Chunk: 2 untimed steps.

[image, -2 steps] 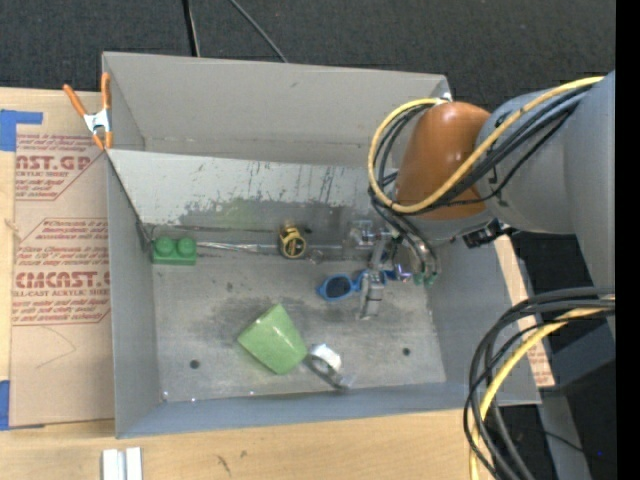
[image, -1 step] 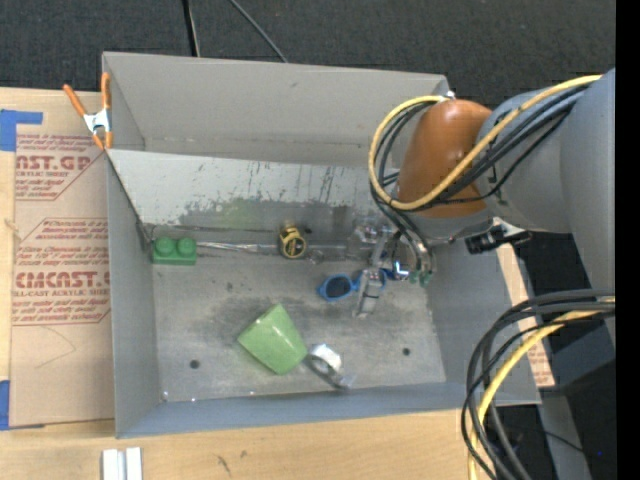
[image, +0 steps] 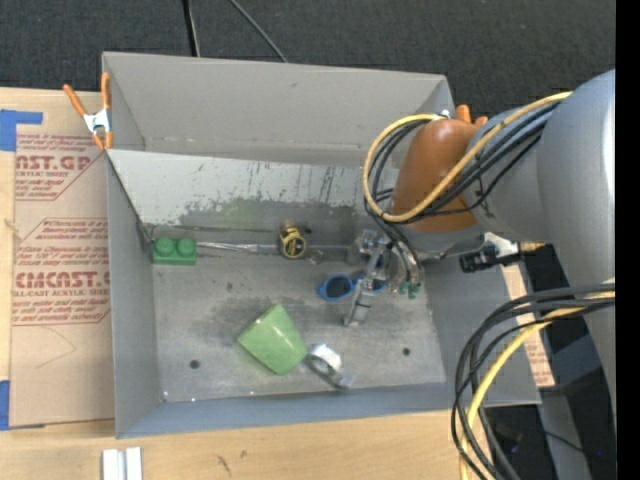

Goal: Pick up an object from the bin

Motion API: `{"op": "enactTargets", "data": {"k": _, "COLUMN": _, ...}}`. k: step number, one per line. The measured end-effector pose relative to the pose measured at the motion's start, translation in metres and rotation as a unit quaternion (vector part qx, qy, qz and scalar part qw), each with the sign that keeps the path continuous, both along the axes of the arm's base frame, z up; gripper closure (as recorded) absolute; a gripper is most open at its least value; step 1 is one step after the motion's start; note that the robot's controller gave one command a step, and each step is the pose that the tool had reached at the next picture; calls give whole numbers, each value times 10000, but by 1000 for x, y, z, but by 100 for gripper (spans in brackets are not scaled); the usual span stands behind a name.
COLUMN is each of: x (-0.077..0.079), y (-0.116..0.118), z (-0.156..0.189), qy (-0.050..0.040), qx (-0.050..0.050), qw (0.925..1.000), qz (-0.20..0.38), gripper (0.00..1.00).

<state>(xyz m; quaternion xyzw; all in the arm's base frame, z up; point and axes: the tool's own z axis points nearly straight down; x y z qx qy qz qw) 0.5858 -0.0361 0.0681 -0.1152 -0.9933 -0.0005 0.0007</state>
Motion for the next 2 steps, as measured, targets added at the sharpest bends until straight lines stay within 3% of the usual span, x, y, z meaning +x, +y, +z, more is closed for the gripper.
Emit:
{"op": "enactTargets", "data": {"k": 1, "x": 0, "y": 0, "z": 0, "qy": -12, "qx": -8, "qw": 10000, "qz": 5, "gripper": 0}}
{"op": "enactTargets", "data": {"k": 2, "x": 1, "y": 0, "z": 0, "qy": -17, "qx": -10, "qw": 10000, "qz": 5, "gripper": 100}}
